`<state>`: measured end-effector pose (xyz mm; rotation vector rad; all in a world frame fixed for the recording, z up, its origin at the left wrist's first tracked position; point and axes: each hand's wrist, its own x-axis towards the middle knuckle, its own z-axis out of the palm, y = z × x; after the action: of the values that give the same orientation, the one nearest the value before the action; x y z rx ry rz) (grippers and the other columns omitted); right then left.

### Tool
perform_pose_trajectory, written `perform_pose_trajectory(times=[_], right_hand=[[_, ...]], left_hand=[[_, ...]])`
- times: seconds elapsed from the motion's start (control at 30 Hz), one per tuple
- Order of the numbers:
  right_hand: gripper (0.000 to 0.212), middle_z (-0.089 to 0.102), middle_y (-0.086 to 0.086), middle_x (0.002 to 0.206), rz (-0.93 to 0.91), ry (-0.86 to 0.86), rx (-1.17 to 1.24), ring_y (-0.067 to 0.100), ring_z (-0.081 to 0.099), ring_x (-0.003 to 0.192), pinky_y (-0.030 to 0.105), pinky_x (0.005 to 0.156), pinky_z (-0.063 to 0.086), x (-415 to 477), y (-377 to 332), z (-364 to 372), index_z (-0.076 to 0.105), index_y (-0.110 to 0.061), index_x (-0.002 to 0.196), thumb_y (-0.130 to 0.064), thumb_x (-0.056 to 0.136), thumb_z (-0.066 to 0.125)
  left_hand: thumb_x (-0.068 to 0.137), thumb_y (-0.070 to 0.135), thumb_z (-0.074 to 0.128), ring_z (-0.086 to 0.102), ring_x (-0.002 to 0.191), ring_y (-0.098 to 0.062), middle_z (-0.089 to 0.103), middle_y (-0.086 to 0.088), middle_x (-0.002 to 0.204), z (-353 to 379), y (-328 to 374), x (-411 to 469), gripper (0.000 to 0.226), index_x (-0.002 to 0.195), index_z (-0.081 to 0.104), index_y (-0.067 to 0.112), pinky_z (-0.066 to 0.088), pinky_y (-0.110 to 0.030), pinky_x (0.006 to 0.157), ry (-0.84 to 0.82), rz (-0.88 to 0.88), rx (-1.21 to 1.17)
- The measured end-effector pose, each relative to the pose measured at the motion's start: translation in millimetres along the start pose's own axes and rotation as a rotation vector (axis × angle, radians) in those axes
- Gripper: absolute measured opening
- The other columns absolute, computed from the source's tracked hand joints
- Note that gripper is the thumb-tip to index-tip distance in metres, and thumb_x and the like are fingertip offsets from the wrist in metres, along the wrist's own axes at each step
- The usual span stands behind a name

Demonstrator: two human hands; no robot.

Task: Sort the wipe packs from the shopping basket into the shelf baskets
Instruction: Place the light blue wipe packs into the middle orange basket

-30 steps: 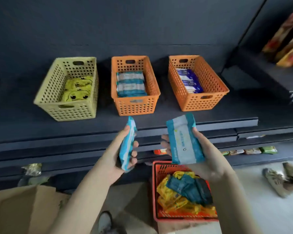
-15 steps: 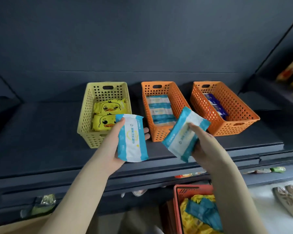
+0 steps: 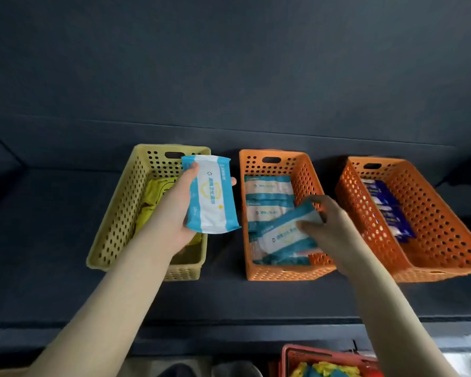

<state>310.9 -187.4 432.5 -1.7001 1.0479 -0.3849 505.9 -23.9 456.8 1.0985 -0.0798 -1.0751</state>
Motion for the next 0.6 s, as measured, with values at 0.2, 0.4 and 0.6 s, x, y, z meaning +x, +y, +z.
perform_pose_trajectory(times=[0.2,0.4,0.6], right_hand=[[0.042,0.063,0.01,0.093,0.075,-0.239,-0.358,0.025,0.06,0.062,0.037,0.052,0.051,20.2,22.1,13.7,0.045,-0.043,0.112,-0.007,0.092,0.05],[0.033,0.058,0.001,0.116,0.112,-0.3,-0.716,0.019,0.062,0.094,0.037,0.082,0.057,25.9,20.8,25.4,0.046,-0.028,0.109,-0.033,0.086,0.068],[0.05,0.042,0.002,0.126,0.036,-0.237,-0.908,0.025,0.054,0.108,0.036,0.089,0.048,21.3,11.4,34.2,0.049,-0.026,0.117,-0.041,0.078,0.075]], left_hand=[[0.096,0.05,0.045,0.065,0.113,-0.026,0.067,-0.007,0.124,6.9,-0.9,32.1,0.045,0.132,0.055,0.024,0.049,-0.05,0.095,0.025,-0.025,-0.018],[0.094,0.048,0.051,0.066,0.109,-0.028,0.068,-0.006,0.12,17.2,6.2,53.1,0.038,0.124,0.058,0.026,0.05,-0.053,0.095,0.068,-0.084,-0.009],[0.096,0.046,0.049,0.067,0.101,-0.023,0.071,-0.001,0.106,22.0,9.7,60.1,0.022,0.103,0.062,0.029,0.054,-0.046,0.084,0.068,-0.102,0.035]])
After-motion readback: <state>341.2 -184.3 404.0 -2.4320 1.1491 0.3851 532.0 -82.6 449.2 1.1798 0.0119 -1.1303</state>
